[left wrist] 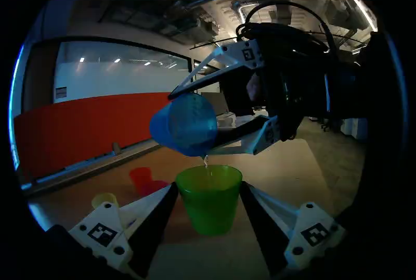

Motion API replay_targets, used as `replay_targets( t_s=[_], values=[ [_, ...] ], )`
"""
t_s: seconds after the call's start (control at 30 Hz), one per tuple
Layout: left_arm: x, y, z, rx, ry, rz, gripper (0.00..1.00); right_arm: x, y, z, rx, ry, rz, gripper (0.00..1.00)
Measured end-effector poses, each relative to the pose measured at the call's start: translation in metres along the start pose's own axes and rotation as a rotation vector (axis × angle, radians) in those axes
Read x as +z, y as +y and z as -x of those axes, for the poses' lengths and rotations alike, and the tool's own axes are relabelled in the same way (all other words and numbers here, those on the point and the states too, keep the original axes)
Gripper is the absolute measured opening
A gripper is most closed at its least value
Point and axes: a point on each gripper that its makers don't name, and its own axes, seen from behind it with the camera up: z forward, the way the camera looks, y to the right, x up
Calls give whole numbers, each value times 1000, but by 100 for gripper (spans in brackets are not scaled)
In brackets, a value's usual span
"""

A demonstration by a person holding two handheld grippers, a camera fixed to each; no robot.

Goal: Pour water

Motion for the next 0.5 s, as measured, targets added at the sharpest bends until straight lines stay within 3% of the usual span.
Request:
replay_targets(
  t_s=[0.5],
  values=[
    [2,0,-1,3,0,2,87,3,3,2,-37,-4,14,92]
  ],
)
